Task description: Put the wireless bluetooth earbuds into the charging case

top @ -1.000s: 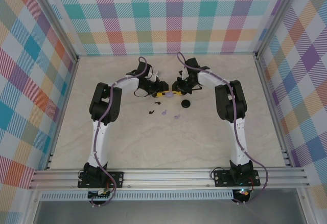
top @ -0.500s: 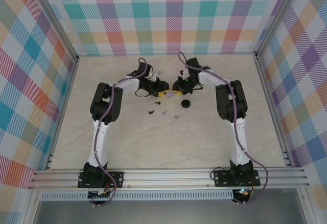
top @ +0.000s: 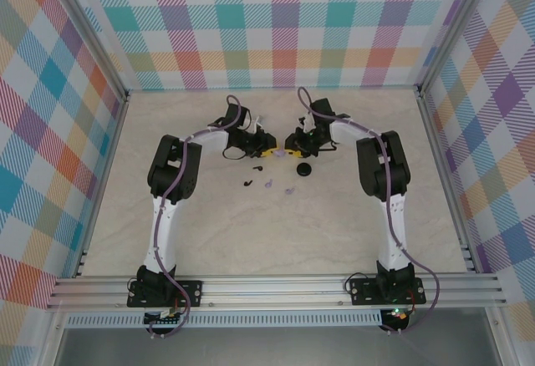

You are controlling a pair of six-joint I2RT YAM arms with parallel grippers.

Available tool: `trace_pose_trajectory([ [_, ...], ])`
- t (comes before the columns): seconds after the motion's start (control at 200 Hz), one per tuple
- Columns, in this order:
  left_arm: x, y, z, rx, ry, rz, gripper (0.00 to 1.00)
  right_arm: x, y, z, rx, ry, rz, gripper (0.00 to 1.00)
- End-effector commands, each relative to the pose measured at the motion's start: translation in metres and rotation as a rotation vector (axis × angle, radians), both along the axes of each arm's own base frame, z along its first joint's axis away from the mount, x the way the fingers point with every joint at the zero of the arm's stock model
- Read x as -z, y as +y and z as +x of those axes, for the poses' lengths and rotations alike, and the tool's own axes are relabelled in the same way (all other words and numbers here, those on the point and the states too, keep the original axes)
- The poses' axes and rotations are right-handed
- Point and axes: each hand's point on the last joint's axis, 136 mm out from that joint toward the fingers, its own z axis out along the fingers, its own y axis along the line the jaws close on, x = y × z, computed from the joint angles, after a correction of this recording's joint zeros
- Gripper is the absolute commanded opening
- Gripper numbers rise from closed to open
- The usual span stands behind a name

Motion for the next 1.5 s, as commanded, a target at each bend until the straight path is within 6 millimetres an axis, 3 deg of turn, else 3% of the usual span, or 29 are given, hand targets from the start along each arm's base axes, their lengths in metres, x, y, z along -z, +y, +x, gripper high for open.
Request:
trace_pose_trajectory([
  [0.0,-0.023,0.004,-0.003,-0.021,-0.035,0.003,0.2,-0.047,-0.005,0.004,0.007,-0.099,0.085,0.32],
  [0.2,-0.071,0.017,0.003,-0.023,-0.157,-0.007,0.2,-0.107,-0.021,-0.005,-0.044,-0.262,0.221,0.37],
  [0.36,-0.118,0.018,-0.005,0.011,-0.273,-0.052,0.21,-0.147,-0.027,-0.017,-0.116,-0.394,0.292,0.44],
  [0.555,-0.18,0.016,-0.026,0.061,-0.442,-0.128,0.21,-0.202,-0.024,-0.038,-0.229,-0.55,0.38,0.49],
  [0.765,-0.225,0.008,-0.06,0.149,-0.582,-0.176,0.23,-0.244,-0.018,-0.062,-0.328,-0.631,0.465,0.51],
  [1.06,-0.262,-0.007,-0.094,0.252,-0.678,-0.253,0.23,-0.262,-0.002,-0.083,-0.408,-0.682,0.492,0.48],
  [1.495,-0.269,-0.012,-0.109,0.3,-0.696,-0.271,0.24,-0.277,0.009,-0.097,-0.48,-0.711,0.56,0.44],
])
